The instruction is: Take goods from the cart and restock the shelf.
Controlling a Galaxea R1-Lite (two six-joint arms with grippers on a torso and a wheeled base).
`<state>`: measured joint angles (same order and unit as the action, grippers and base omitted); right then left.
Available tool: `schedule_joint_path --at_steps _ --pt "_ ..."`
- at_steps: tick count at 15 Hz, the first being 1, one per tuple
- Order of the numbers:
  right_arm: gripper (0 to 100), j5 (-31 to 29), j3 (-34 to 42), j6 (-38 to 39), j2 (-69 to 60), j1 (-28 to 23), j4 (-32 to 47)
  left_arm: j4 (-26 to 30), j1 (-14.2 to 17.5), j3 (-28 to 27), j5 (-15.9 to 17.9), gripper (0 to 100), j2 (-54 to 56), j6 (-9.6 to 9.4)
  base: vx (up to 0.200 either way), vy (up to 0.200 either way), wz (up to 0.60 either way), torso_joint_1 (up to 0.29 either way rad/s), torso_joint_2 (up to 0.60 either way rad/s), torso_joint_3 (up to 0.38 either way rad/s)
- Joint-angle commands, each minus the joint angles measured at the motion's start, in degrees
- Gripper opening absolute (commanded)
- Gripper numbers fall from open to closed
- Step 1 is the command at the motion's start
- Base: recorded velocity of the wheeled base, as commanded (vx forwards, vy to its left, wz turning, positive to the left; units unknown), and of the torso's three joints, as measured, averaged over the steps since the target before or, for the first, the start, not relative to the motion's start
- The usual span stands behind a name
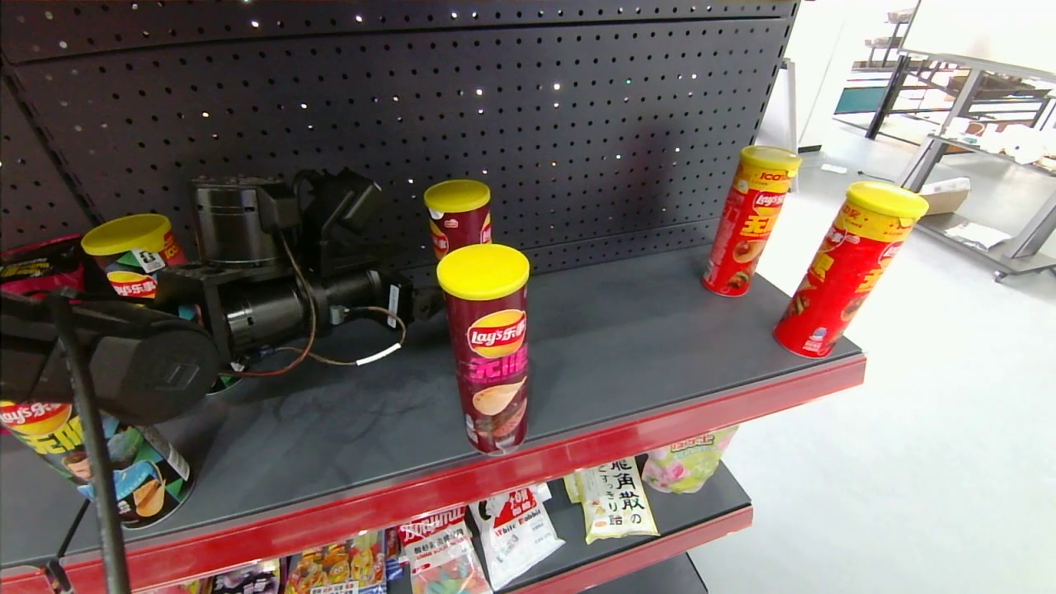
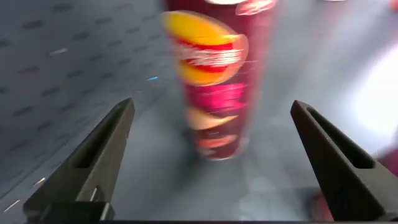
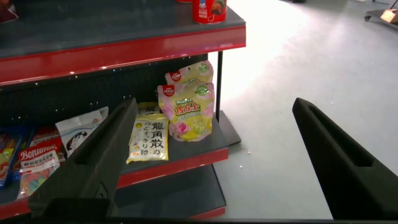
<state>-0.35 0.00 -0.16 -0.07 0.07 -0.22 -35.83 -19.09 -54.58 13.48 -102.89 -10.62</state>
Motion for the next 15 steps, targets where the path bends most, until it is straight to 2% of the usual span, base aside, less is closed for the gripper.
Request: schedule_joint_path --at_steps 1,4,8,9,11,12,15 --pt "100 0.0 0.0 0.0 0.1 0.0 0.0 0.3 -0.1 0.3 -1.2 100 1.6 0.07 0.000 0.000 0.00 0.000 0.00 0.000" --pt "100 0.0 0.0 0.0 0.1 0.0 0.0 3.6 -0.1 0.7 -1.3 100 3.5 -0.19 0.000 0.000 0.00 0.000 0.00 0.000" --pt "100 0.1 0.0 0.0 0.1 0.0 0.0 3.6 -0.9 1.3 -1.4 100 4.6 -0.28 0.000 0.000 0.00 0.000 0.00 0.000" --pt "100 0.0 0.0 0.0 0.1 0.0 0.0 3.6 -1.1 1.4 -1.4 100 5.5 -0.63 0.000 0.000 0.00 0.000 0.00 0.000" --pt "100 0.0 0.0 0.0 0.1 0.0 0.0 3.7 -1.0 2.0 -2.7 100 7.5 -3.53 0.000 0.000 0.00 0.000 0.00 0.000" --pt "100 0.0 0.0 0.0 0.1 0.0 0.0 3.6 -1.0 3.0 -3.2 100 8.5 -4.41 0.000 0.000 0.00 0.000 0.00 0.000" --pt "100 0.0 0.0 0.0 0.1 0.0 0.0 3.7 -0.9 6.1 -3.4 100 11.0 -4.41 0.000 0.000 0.00 0.000 0.00 0.000"
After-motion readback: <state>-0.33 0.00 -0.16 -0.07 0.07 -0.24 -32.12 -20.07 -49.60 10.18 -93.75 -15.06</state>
